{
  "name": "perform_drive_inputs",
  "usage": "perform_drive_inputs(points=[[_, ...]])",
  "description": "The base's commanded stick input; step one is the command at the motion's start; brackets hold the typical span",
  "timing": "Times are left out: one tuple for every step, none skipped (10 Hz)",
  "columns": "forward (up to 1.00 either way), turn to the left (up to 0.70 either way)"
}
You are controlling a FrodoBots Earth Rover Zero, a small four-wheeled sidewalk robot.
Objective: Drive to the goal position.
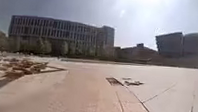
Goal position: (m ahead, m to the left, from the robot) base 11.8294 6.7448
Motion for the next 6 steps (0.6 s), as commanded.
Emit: perform_drive_inputs(points=[[0.70, 0.01], [0.70, 0.01], [0.70, 0.01], [0.70, 0.01], [0.70, 0.01], [0.70, 0.01]])
